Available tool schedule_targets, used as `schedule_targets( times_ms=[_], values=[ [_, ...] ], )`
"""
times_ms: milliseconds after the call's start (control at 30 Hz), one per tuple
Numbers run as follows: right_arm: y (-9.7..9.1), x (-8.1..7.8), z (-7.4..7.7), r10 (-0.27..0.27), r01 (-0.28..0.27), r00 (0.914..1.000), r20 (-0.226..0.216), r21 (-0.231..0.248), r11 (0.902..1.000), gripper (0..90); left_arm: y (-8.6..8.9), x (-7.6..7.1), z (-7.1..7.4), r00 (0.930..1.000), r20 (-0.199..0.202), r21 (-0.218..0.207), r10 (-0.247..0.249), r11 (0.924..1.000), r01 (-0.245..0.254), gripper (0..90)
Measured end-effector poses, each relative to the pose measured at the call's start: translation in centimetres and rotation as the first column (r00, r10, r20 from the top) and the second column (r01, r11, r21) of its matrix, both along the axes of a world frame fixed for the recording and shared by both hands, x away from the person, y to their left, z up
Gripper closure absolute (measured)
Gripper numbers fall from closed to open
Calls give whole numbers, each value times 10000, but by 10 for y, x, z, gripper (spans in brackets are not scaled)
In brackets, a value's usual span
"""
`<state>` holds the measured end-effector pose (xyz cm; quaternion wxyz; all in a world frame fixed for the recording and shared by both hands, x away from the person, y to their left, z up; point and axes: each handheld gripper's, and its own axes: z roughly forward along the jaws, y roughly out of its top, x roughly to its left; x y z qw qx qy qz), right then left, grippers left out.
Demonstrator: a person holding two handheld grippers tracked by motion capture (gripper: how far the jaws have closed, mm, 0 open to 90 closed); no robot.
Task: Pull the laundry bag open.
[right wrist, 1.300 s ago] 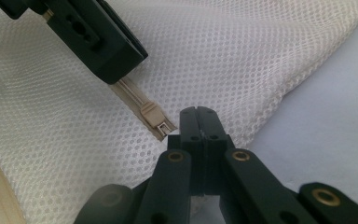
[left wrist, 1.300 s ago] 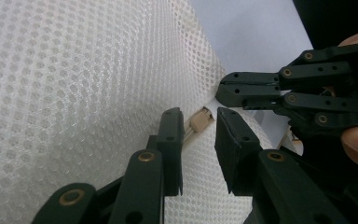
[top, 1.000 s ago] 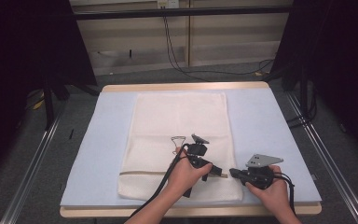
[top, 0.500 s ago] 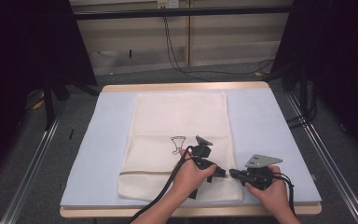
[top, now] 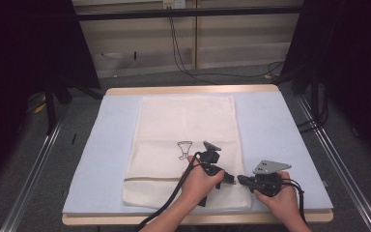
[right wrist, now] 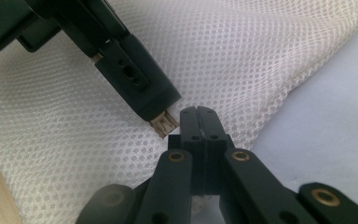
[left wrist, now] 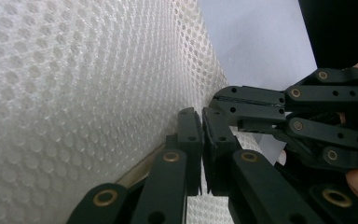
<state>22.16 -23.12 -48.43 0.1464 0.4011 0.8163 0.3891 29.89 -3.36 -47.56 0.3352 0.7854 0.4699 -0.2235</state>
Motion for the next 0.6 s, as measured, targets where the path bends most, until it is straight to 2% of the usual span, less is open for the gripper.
schedule_targets(
  times_ms=[33, 133, 167, 200, 233, 300, 333, 433, 467, 567, 600],
  values=[
    [1, 0, 0, 97, -97, 9999, 56, -72, 9999, 900, 1, 0, 1, 9999, -127, -65, -26, 10000, 25, 874],
    [0, 0, -1, 160, -159, 9998, 101, -44, 9999, 900, 3, 1, 0, 9999, -75, 25, -103, 9999, 103, 875],
    [-1, 0, -1, 140, -140, 9999, 69, 34, 9999, 900, 3, 0, 1, 9998, -174, -43, -56, 10000, 55, 875],
    [-1, 0, -1, 144, -144, 9999, 81, 52, 9999, 900, 6, 2, 1, 9997, -130, 42, -210, 9998, 211, 875],
    [-2, 0, -1, 152, -153, 9999, 81, 51, 9999, 900, 6, 1, 1, 9995, -310, -94, -31, 10000, 28, 875],
    [-2, 0, -1, 147, -147, 9999, 42, 38, 9999, 900, 10, 3, 1, 9995, -312, -46, -82, 10000, 80, 875],
    [-1, 0, -1, 163, -164, 9999, 27, 23, 9999, 900, 10, 3, 1, 9993, -369, -83, 53, 9999, -56, 875],
    [-1, 0, 0, 155, -155, 9999, -10, -13, 9999, 900, 12, 4, 1, 9991, -429, -144, 30, 9999, -36, 875],
    [-1, 1, 0, 213, -213, 9998, 18, -38, 9998, 900, 14, 5, 0, 9992, -381, -59, -108, 9999, 106, 875],
    [-1, 1, 0, 192, -192, 9998, 10, -55, 9998, 900, 16, 5, 0, 9988, -483, -233, 30, 9997, -42, 875],
    [-1, 0, 0, 179, -179, 9998, -24, 4, 9998, 900, 18, 6, 0, 9983, -582, -365, -77, 9993, 56, 875]
  ],
)
